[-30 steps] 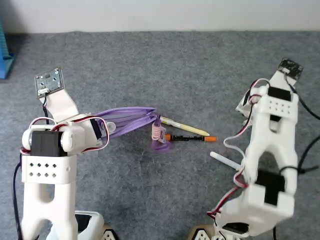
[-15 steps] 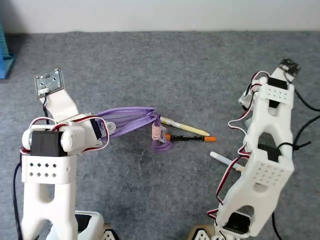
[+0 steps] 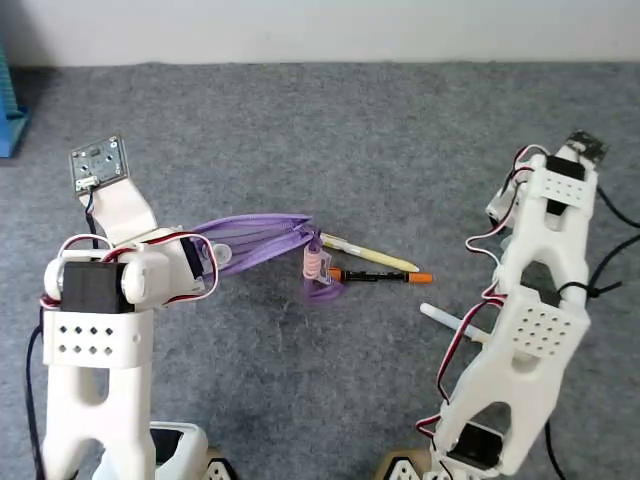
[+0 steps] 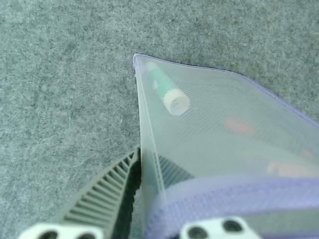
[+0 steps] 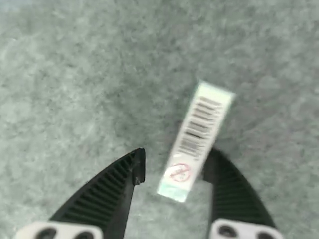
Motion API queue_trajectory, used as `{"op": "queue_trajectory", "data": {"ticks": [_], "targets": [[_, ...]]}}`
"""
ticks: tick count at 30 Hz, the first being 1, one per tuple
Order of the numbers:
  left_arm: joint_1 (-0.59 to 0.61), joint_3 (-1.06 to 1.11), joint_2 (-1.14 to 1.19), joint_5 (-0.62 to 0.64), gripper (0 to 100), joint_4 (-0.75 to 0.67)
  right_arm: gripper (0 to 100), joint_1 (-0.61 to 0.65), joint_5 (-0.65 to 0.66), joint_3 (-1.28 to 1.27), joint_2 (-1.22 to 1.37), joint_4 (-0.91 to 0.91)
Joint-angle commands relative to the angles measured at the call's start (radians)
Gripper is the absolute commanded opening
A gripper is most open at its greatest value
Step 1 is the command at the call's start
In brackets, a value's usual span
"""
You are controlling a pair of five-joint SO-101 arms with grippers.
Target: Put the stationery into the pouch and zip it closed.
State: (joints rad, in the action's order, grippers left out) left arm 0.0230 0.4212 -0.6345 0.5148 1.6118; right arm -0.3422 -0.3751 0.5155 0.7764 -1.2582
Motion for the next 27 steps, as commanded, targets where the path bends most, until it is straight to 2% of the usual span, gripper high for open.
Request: {"op": "queue_trajectory", "data": {"ticks": [1, 3, 12, 21, 27], "targets": [[0.005, 0.022, 0.021, 0.008, 1, 0.008, 0.1, -0.018, -0.006, 0.057, -0.015, -0.010], [0.006, 0.022, 0.021, 0.008, 1, 0.008, 3.2, -0.022, -0.006, 0.077, -0.022, -0.038], [0.005, 0.018, 0.021, 0.008, 1, 0.028, 0.8, 0.010, 0.018, 0.130, -0.170, -0.275], [0.003, 0.018, 0.021, 0.008, 1, 0.028, 0.8, 0.140, 0.097, 0.127, -0.398, -0.535], [0.003, 0.018, 0.021, 0.008, 1, 0.028, 0.8, 0.219, 0.147, 0.040, -0.627, -0.539]]}}
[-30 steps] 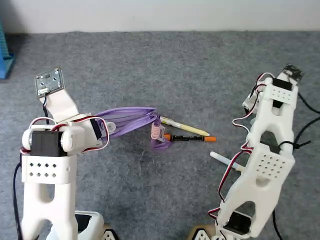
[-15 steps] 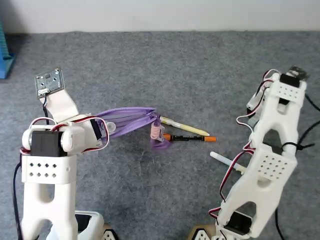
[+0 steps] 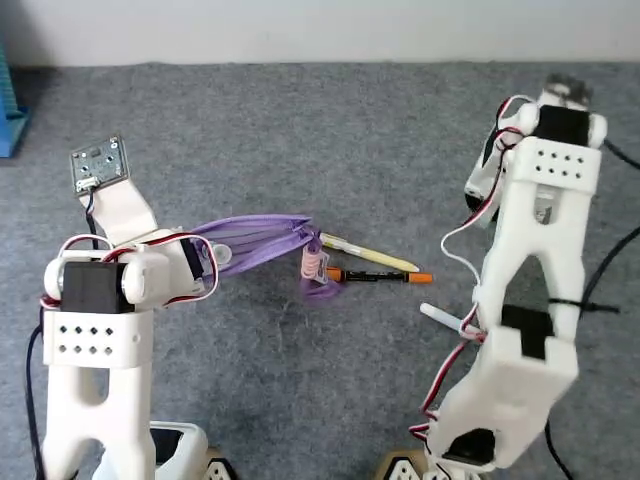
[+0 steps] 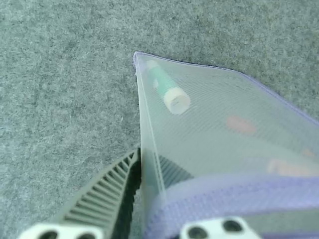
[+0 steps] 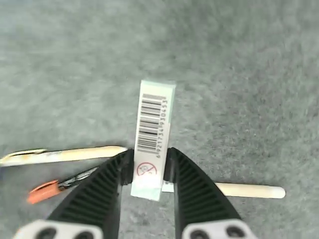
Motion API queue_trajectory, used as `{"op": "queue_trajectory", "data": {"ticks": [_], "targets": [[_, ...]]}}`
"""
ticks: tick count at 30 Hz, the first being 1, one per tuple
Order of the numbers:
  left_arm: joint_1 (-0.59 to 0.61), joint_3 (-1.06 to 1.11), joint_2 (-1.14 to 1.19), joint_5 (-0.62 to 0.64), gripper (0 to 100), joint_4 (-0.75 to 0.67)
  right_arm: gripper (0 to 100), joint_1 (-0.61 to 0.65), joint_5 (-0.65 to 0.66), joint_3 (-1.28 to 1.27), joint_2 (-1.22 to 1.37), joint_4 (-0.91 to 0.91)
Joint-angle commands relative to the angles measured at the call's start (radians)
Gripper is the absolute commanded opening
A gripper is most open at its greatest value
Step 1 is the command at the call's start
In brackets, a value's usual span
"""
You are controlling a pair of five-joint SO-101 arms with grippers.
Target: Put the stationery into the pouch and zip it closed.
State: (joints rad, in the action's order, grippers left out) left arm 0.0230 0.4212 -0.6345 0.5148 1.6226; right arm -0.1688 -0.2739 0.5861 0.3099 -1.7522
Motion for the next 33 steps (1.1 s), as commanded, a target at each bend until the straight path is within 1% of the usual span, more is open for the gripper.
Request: {"op": "queue_trajectory", "data": {"ticks": [1, 8, 11, 15, 19, 23, 25, 29, 33], "targets": [[0.003, 0.018, 0.021, 0.008, 1, 0.017, 0.8, 0.061, 0.060, -0.074, -0.209, -0.045], [0.009, 0.016, 0.021, 0.008, 1, 0.017, 0.8, 0.174, 0.071, -0.400, -0.555, -0.042], [0.009, 0.016, 0.021, 0.008, 1, 0.017, 0.8, 0.252, 0.066, -0.512, -0.687, -0.042], [0.003, 0.016, 0.021, 0.008, 1, 0.017, 0.8, 0.397, 0.064, -0.586, -0.872, -0.039], [0.008, 0.016, 0.021, 0.008, 1, 0.017, 0.8, 0.584, 0.066, -0.661, -1.078, 0.022], [0.008, 0.016, 0.021, 0.008, 1, 0.017, 0.8, 0.742, 0.072, -0.839, -1.290, 0.197], [0.009, 0.016, 0.021, 0.008, 1, 0.017, 0.8, 0.802, 0.072, -0.951, -1.374, 0.303], [0.008, 0.016, 0.021, 0.008, 1, 0.017, 0.8, 0.897, 0.074, -1.151, -1.492, 0.601], [0.003, 0.018, 0.021, 0.008, 1, 0.017, 0.8, 0.954, 0.077, -1.280, -1.514, 0.917]]}}
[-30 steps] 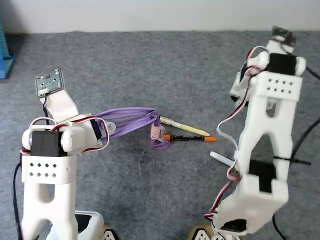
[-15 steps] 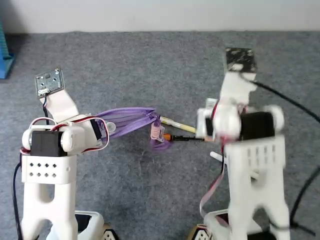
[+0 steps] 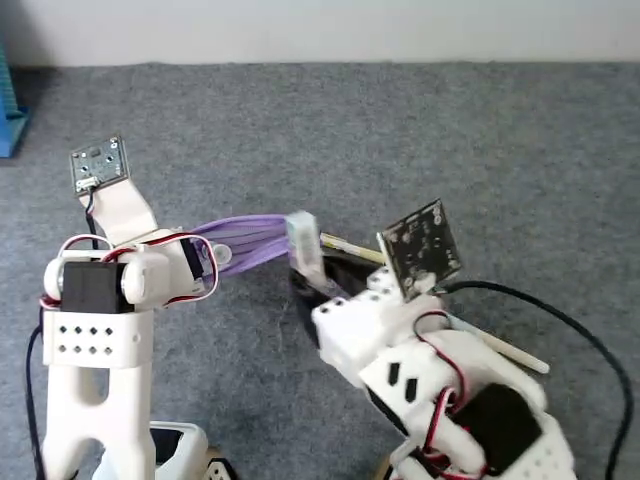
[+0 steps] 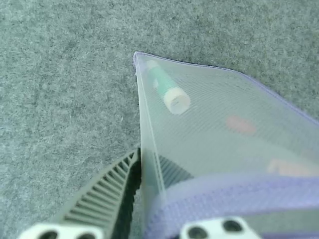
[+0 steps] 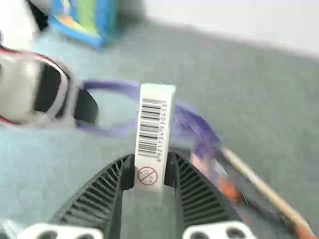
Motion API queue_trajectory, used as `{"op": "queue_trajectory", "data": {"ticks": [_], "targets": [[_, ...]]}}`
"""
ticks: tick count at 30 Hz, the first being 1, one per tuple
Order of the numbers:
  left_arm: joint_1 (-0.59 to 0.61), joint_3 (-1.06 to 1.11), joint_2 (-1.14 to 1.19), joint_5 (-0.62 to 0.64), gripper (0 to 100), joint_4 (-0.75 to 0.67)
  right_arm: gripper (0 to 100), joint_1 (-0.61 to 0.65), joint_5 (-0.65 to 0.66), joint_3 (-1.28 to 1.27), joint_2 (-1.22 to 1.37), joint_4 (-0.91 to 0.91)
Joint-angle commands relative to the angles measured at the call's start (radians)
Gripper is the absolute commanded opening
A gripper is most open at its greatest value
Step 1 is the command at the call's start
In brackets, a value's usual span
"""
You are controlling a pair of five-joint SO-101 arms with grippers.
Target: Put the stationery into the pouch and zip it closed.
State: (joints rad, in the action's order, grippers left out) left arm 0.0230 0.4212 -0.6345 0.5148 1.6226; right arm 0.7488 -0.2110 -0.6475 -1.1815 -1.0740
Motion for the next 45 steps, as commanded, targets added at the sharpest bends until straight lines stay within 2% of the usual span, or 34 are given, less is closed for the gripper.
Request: {"op": "queue_trajectory", "data": {"ticks": [1, 7, 11, 20, 23, 27, 39, 45], "targets": [[0.003, 0.018, 0.021, 0.008, 1, 0.017, 0.8, 0.047, 0.025, -0.069, -0.021, 0.309], [0.008, 0.018, 0.021, 0.008, 1, 0.017, 0.8, 0.102, 0.213, -0.222, 0.038, 0.713], [0.009, 0.018, 0.021, 0.008, 1, 0.017, 0.8, 0.102, 0.250, -0.275, 0.120, 0.829], [0.009, 0.018, 0.021, 0.008, 1, 0.017, 1.3, 0.105, 0.269, -0.359, 0.189, 0.828], [0.009, 0.018, 0.021, 0.008, 1, 0.017, 9.8, 0.094, 0.321, -0.374, 0.191, 0.828], [0.009, 0.018, 0.021, 0.008, 1, 0.017, 22.3, 0.081, 0.325, -0.373, 0.186, 0.826], [0.009, 0.018, 0.021, 0.008, 1, 0.017, 12.1, 0.079, 0.325, -0.370, 0.074, 0.822], [0.009, 0.018, 0.021, 0.008, 1, 0.017, 5.8, 0.084, 0.322, -0.370, -0.079, 0.634]]}}
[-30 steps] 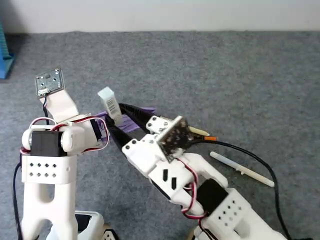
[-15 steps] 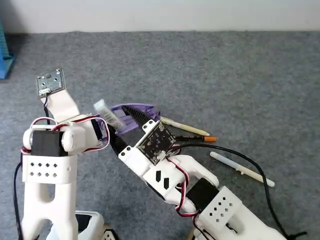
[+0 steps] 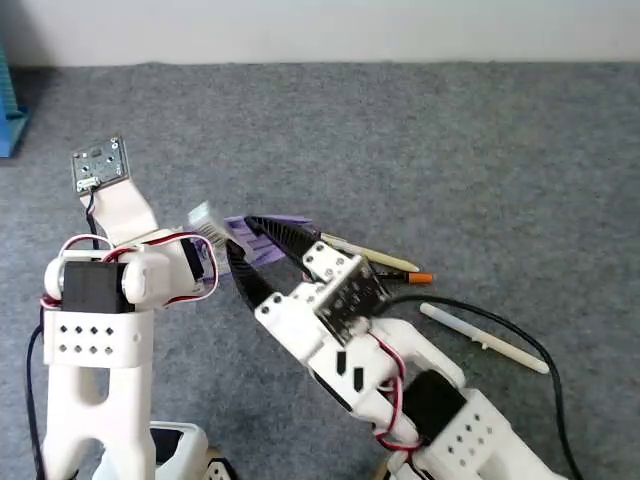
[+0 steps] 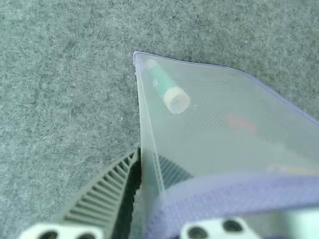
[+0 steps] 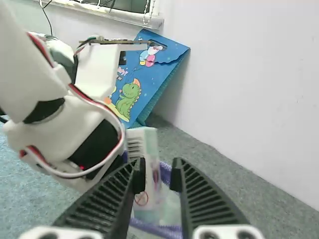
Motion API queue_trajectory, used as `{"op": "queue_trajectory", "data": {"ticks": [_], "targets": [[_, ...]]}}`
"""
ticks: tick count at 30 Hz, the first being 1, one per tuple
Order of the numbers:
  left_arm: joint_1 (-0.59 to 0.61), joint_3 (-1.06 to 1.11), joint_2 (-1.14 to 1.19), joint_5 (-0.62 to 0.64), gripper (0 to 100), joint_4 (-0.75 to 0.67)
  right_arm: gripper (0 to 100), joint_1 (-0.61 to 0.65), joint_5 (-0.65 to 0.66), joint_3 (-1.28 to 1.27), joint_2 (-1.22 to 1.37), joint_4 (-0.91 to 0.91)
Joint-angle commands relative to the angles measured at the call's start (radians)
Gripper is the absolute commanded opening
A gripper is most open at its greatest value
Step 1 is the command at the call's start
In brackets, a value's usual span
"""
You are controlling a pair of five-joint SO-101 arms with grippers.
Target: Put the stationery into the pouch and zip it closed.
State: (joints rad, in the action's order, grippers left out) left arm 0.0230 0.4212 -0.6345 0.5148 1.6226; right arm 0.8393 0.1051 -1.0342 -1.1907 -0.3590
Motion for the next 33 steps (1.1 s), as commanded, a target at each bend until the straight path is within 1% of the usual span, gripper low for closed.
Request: {"op": "queue_trajectory", "data": {"ticks": [1, 5, 7, 9, 13, 14, 18, 21, 23, 26, 28, 30, 33], "targets": [[0.009, 0.018, 0.021, 0.008, 1, 0.017, 5.0, -0.010, 0.006, 0.017, -0.090, -0.111], [0.008, 0.018, 0.023, 0.008, 1, 0.017, 2.4, -0.007, 0.003, 0.017, -0.147, -0.203], [0.006, 0.018, 0.023, 0.008, 1, 0.017, 0.6, -0.007, 0.003, 0.011, -0.153, -0.208], [0.006, 0.018, 0.023, 0.008, 1, 0.017, 0.9, -0.007, 0.003, 0.011, -0.136, -0.206], [0.005, 0.018, 0.025, 0.008, 1, 0.017, 0.9, -0.005, 0.002, 0.011, -0.042, -0.205], [0.005, 0.018, 0.026, 0.008, 1, 0.017, 0.9, -0.005, 0.002, 0.011, -0.010, -0.194], [0.009, 0.022, 0.028, 0.008, 1, 0.017, 0.9, -0.010, 0.003, 0.012, 0.128, -0.054], [0.009, 0.022, 0.028, 0.008, 1, 0.015, 0.9, -0.012, 0.003, 0.012, 0.214, -0.022], [0.009, 0.022, 0.028, 0.008, 1, 0.015, 0.8, -0.018, 0.003, 0.018, 0.223, -0.021], [0.011, 0.022, 0.025, 0.008, 1, 0.015, 0.8, -0.050, 0.003, 0.018, 0.148, -0.027], [0.011, 0.022, 0.023, 0.008, 1, 0.015, 0.8, -0.074, 0.005, 0.018, 0.073, -0.085], [0.011, 0.022, 0.023, 0.008, 1, 0.015, 0.8, -0.104, 0.005, 0.018, -0.018, -0.180], [0.011, 0.022, 0.023, 0.008, 1, 0.015, 0.8, -0.185, 0.003, 0.018, -0.156, -0.338]]}}
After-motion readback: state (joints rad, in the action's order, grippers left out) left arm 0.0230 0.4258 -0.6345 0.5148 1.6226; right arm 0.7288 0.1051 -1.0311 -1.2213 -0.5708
